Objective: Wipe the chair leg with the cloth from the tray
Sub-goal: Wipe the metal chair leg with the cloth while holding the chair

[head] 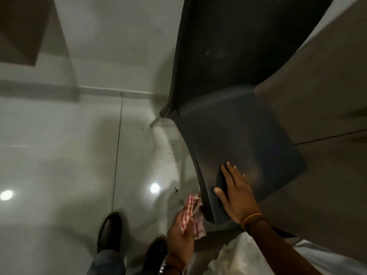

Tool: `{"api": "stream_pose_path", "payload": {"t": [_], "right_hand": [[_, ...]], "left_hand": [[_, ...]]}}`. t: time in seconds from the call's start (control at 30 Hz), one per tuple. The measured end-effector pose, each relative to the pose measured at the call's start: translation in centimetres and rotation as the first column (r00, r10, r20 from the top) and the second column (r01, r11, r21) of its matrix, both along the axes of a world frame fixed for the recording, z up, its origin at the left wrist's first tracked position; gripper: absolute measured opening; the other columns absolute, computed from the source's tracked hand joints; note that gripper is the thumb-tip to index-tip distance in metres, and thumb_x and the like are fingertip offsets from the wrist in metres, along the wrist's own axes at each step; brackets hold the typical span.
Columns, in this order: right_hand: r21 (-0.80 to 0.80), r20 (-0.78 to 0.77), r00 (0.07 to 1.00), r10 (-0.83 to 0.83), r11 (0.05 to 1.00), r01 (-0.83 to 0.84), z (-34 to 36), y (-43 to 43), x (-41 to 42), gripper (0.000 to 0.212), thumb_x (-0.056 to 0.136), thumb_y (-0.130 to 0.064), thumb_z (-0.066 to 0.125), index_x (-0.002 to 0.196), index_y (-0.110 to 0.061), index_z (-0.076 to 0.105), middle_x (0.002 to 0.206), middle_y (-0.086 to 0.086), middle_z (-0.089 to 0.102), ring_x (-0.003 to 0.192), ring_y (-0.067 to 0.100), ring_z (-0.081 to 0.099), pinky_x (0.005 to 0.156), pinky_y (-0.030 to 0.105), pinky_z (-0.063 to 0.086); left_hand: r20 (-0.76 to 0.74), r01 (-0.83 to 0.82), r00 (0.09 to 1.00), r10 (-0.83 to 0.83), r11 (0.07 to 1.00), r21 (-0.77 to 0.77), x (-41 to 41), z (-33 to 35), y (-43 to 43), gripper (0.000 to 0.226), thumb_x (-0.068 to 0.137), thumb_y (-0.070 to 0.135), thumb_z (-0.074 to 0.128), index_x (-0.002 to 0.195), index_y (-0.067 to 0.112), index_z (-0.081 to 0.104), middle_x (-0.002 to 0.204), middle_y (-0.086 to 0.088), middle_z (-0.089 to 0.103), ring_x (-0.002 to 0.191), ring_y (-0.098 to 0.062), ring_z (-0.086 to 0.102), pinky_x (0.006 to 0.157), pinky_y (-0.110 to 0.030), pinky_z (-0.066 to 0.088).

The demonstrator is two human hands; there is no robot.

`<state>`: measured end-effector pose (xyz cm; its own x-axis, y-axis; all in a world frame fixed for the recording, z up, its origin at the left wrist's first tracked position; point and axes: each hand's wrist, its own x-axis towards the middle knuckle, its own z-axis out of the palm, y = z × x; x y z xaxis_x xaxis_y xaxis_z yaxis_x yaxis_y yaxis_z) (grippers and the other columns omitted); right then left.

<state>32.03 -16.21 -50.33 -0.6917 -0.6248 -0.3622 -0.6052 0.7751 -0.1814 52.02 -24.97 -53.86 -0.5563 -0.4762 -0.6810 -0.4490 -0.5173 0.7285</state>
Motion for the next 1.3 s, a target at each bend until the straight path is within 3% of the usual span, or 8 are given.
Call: {"api": "stream_pose_path", "payload": {"t": [0.13,0.23,0.4,0.57,0.67,0.77,1.07,1.3], "right_hand": [[-0.077,-0.067,0.996,-0.052,0.996,0.047,-2.3,0.0,0.9,0.072,0.102,-0.059,0.026,0.162,-0.019,0.020,0.172,0.005,0.017,0.158,0.023,0.010,0.126,0.045,-0.001],[-0.135,-0.123,0.988,-0.091,0.988,0.074,-3.3,0.0,1.5,0.071,0.103,-0.059,0.022,0.162,-0.019,0.023,0.172,0.006,0.020,0.159,0.024,0.011,0.127,0.047,0.000],[-0.208,-0.166,0.980,-0.113,0.975,0.077,-4.0,0.1,1.7,0.071,0.103,-0.061,0.017,0.162,-0.021,0.024,0.172,0.004,0.022,0.159,0.022,0.013,0.127,0.050,0.005],[-0.266,-0.187,0.975,-0.118,0.962,0.065,-4.5,0.3,1.7,0.069,0.104,-0.061,0.019,0.161,-0.022,0.025,0.171,0.002,0.023,0.159,0.019,0.014,0.127,0.049,0.007],[-0.274,-0.195,0.974,-0.114,0.960,0.058,-4.5,0.3,1.7,0.070,0.104,-0.061,0.019,0.161,-0.021,0.027,0.171,0.001,0.024,0.159,0.018,0.014,0.128,0.046,0.005],[-0.274,-0.204,0.973,-0.106,0.960,0.047,-4.7,0.4,1.7,0.070,0.104,-0.061,0.019,0.161,-0.022,0.027,0.171,0.000,0.024,0.159,0.017,0.014,0.128,0.045,0.004],[-0.283,-0.205,0.973,-0.107,0.958,0.046,-4.7,0.4,1.7,0.070,0.104,-0.060,0.021,0.160,-0.021,0.028,0.171,0.002,0.025,0.159,0.019,0.015,0.127,0.045,0.004],[-0.269,-0.200,0.973,-0.116,0.961,0.060,-4.6,0.3,1.7,0.070,0.104,-0.061,0.020,0.161,-0.020,0.028,0.171,0.004,0.025,0.159,0.021,0.016,0.127,0.049,0.007]], "left_hand": [[-0.094,-0.067,0.992,0.080,0.989,0.135,-2.7,-4.1,4.1,0.038,0.103,0.030,0.043,0.140,0.042,0.046,0.146,0.032,0.049,0.123,0.014,0.055,0.098,-0.015,0.051],[-0.079,-0.088,0.990,0.118,0.945,0.315,-4.1,-7.4,6.3,0.053,0.102,0.051,0.025,0.151,0.033,0.031,0.164,0.014,0.028,0.149,-0.003,0.032,0.122,-0.033,0.031],[-0.052,-0.011,0.998,0.025,0.966,0.257,-4.1,-13.6,6.2,0.068,0.090,0.065,0.036,0.152,0.036,0.035,0.162,-0.005,0.036,0.148,-0.024,0.038,0.122,-0.049,0.032],[-0.053,0.032,0.999,-0.015,0.938,0.344,-4.6,-22.6,3.8,0.044,0.101,0.037,0.036,0.139,0.022,0.051,0.141,-0.005,0.059,0.134,-0.024,0.055,0.116,-0.049,0.042],[-0.059,0.071,0.997,-0.057,0.954,0.292,-5.6,-26.5,3.0,0.037,0.103,0.025,0.033,0.112,0.029,0.068,0.107,0.007,0.075,0.094,-0.005,0.071,0.090,-0.050,0.052],[-0.015,0.058,0.998,-0.056,0.959,0.279,-6.0,-29.4,2.8,0.039,0.107,0.011,0.032,0.106,0.025,0.069,0.097,0.013,0.077,0.094,-0.012,0.072,0.098,-0.053,0.049],[0.087,-0.155,0.987,0.132,0.921,0.356,-5.8,-20.7,5.2,0.040,0.107,0.025,0.038,0.144,0.013,0.046,0.137,-0.009,0.059,0.125,-0.027,0.058,0.095,-0.030,0.051],[-0.118,-0.155,0.974,0.196,0.946,0.286,-3.9,-10.1,6.9,0.040,0.106,0.006,0.030,0.144,-0.002,0.040,0.152,-0.019,0.045,0.137,-0.038,0.048,0.117,-0.057,0.035]]}}
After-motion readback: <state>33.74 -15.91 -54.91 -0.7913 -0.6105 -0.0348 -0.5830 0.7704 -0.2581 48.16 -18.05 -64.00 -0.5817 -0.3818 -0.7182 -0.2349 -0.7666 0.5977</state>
